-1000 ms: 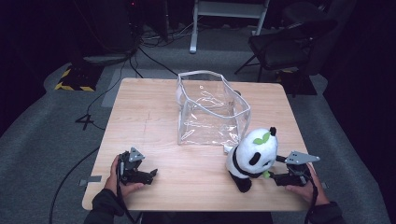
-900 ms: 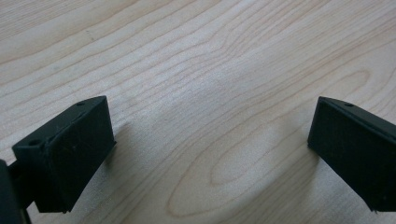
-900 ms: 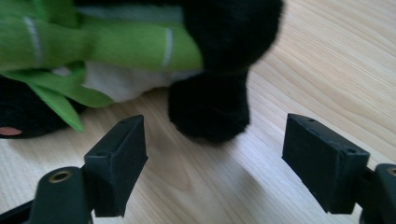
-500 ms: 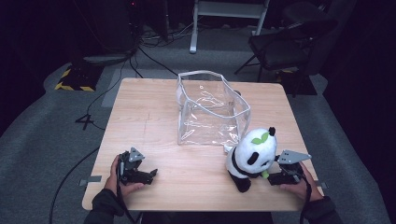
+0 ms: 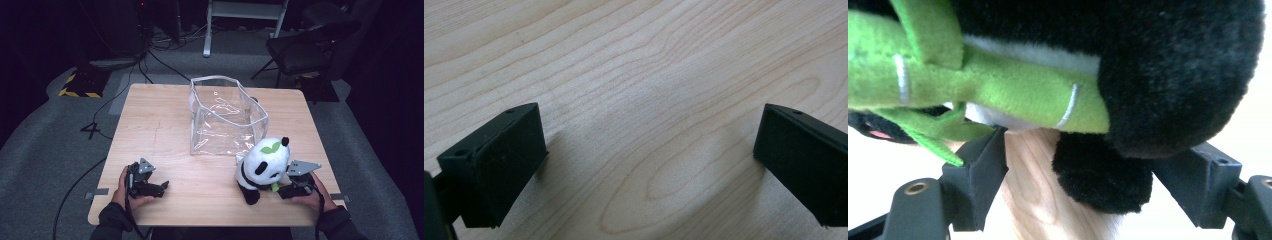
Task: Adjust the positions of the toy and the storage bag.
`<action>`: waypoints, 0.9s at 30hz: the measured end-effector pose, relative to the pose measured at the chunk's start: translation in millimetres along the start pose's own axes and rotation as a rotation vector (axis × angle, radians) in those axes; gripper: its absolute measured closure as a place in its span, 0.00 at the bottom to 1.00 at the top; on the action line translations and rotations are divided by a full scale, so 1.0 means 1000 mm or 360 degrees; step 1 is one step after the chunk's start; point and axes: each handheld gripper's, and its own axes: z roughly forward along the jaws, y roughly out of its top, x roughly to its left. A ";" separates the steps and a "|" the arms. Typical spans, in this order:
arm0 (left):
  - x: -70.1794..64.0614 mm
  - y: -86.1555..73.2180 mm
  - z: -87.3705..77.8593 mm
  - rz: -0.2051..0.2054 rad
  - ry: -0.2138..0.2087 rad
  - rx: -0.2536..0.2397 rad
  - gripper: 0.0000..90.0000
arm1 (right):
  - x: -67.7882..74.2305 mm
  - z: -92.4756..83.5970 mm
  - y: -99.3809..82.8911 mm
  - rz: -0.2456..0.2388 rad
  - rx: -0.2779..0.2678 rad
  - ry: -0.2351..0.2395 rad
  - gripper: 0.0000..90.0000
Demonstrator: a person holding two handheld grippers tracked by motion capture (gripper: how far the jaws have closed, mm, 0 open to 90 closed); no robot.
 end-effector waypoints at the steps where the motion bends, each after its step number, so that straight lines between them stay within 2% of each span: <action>1: 0.000 0.000 0.000 0.0000 0.0000 0.0000 0.01 | 0.001 0.002 0.001 -0.0007 0.0001 -0.0004 0.26; 9: 0.000 0.000 0.000 0.0009 0.0001 0.0001 0.01 | 0.009 0.015 0.011 -0.0019 0.0010 -0.0029 0.26; 21: 0.000 0.000 0.000 0.0004 0.0000 0.0000 0.01 | 0.017 0.032 0.026 -0.0038 0.0024 -0.0026 0.26; 27: 0.000 0.000 0.000 0.0015 0.0001 0.0000 0.01 | 0.028 0.049 0.043 -0.0066 0.0038 -0.0025 0.26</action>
